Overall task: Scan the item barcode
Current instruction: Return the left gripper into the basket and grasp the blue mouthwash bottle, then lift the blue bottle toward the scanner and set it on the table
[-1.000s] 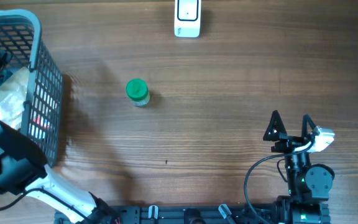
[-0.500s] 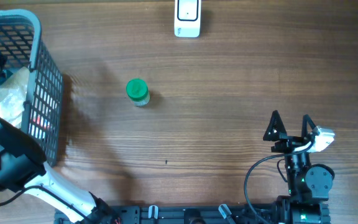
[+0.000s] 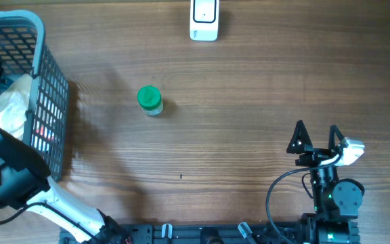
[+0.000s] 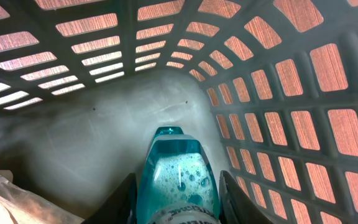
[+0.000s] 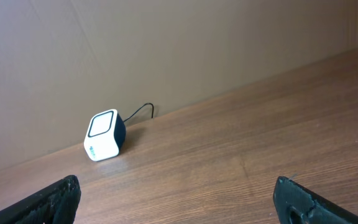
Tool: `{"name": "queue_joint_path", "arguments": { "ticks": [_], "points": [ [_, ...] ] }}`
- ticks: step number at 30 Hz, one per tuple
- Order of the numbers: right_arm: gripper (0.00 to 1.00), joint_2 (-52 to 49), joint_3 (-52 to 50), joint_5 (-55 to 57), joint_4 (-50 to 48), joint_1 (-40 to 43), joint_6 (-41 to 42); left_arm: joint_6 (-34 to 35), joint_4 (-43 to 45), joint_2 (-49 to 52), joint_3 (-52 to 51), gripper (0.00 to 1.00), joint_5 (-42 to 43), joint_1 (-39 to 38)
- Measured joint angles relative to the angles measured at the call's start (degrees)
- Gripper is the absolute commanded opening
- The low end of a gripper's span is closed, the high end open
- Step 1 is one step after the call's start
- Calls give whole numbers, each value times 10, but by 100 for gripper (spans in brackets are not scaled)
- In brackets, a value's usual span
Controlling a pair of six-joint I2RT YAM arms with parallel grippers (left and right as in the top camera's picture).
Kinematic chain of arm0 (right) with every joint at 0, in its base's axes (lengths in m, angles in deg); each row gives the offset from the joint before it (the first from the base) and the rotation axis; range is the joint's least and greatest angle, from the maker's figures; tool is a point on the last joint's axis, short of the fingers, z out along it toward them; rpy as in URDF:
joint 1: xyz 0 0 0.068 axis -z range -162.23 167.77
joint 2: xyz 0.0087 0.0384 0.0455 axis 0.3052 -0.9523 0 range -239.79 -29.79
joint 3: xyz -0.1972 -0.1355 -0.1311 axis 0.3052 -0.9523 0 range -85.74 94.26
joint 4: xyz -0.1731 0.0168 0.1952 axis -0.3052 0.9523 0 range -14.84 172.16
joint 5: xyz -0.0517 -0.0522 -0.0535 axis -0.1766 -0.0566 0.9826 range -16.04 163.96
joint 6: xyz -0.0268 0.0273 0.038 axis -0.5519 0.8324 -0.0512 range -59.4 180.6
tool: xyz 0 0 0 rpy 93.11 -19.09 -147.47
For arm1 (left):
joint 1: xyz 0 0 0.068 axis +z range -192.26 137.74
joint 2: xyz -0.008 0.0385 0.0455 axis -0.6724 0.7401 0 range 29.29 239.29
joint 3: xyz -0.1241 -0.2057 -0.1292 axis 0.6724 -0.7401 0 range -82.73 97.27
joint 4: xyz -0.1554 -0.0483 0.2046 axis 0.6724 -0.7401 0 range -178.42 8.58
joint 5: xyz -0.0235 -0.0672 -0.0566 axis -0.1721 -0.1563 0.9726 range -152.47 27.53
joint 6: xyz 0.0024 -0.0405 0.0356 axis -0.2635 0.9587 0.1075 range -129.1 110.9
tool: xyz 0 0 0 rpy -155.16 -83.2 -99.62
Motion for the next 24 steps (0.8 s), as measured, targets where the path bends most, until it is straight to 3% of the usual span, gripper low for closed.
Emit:
{"name": "queue_joint_path", "arguments": {
  "ticks": [3,11,24],
  "points": [
    [100,0,0,0,0,0,0,0,0,0,0,15,0,0],
    [100,0,0,0,0,0,0,2,3,-1,2,4,3,-1],
    [100,0,0,0,0,0,0,2,-12,-31,0,4,7,-1]
  ]
}}
